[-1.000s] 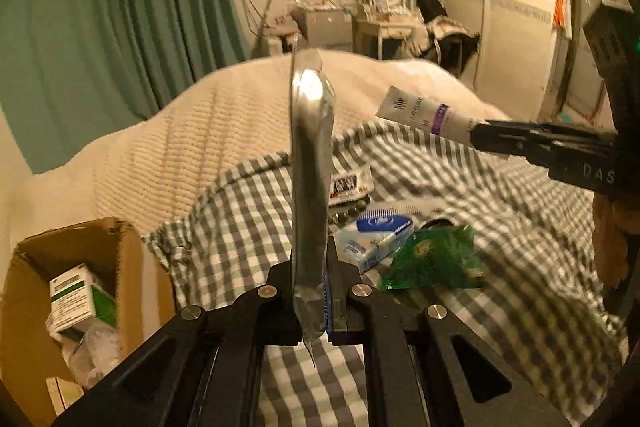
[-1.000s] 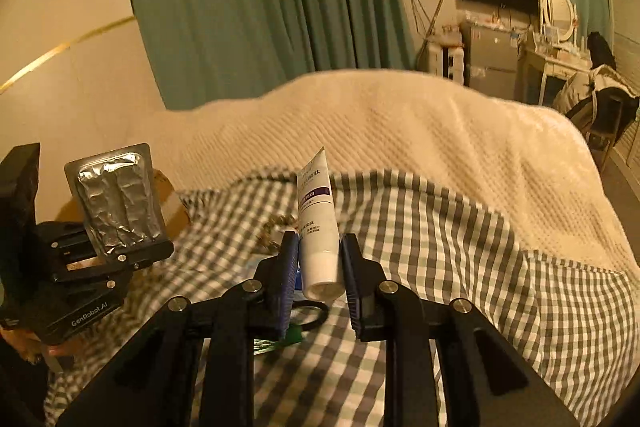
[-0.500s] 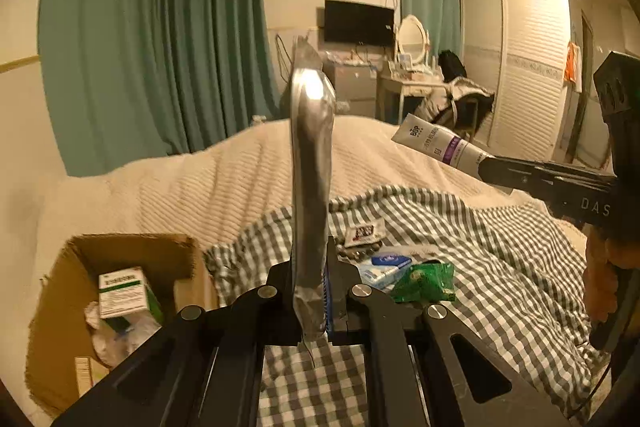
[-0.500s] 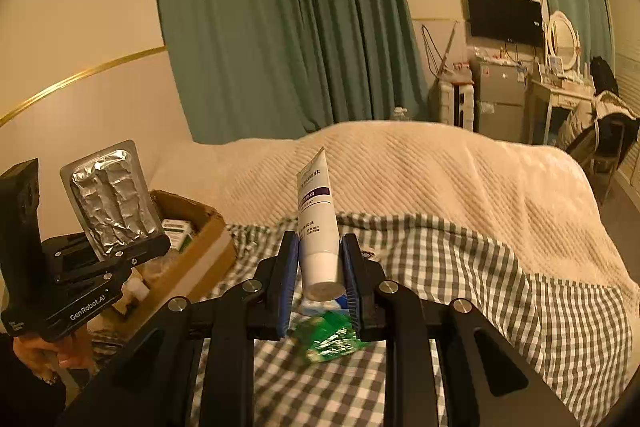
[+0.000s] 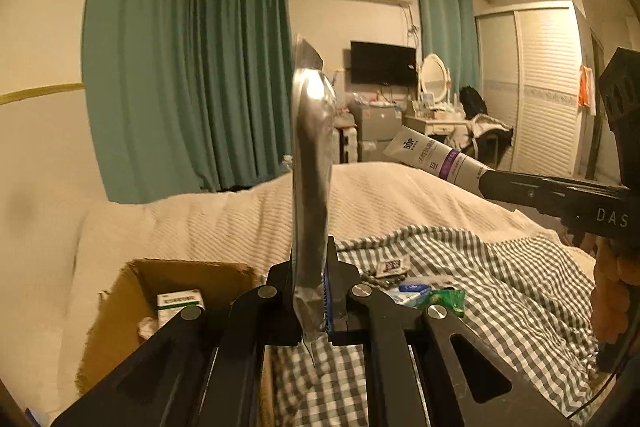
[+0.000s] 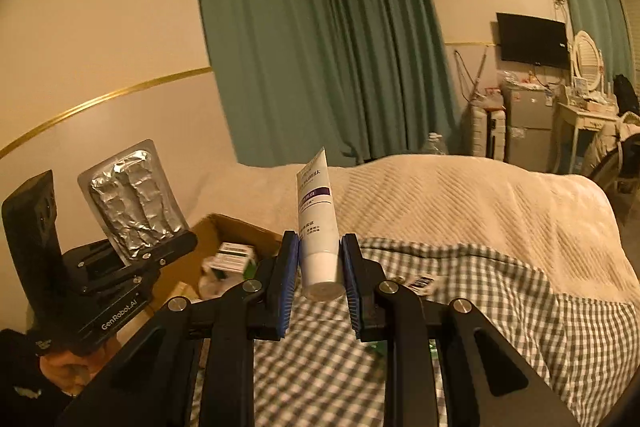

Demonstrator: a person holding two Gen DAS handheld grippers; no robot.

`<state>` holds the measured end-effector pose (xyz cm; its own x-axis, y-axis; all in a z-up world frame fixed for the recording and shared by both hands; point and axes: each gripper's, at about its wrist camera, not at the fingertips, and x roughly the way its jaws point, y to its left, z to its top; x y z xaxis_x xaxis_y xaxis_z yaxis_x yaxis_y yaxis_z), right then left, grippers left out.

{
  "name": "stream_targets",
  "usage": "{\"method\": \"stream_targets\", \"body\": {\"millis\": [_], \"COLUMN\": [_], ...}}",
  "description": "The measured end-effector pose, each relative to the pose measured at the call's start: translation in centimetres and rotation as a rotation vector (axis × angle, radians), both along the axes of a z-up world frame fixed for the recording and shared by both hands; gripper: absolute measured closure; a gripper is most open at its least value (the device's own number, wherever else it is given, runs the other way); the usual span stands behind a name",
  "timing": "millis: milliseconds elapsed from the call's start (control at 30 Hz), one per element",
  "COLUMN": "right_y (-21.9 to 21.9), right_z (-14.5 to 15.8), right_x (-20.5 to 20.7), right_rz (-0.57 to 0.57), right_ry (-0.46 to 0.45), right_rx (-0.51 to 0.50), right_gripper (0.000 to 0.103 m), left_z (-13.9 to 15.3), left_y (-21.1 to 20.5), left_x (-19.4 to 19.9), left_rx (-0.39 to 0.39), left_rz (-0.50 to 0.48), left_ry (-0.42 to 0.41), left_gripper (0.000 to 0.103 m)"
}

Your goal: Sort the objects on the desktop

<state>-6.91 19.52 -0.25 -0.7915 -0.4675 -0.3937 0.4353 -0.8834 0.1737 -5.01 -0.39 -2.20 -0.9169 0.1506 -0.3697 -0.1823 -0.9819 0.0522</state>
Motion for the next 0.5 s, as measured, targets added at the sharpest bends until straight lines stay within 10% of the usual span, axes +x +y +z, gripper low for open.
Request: {"method": "stream_targets", "body": {"millis": [500], "right_y": [-8.4], "right_z": [2.0], "right_x": [1.3], "right_rz": [0.091], "right_ry": [0.047], "right_rx": [0.059], "right_gripper": [0.082], "left_z": [1.1], "left_y": [-7.5], "left_x": [1.8], "left_rx": [-0.015], "left_rz": [0.162], "left_ry": [0.065], "left_gripper": [0.096]}}
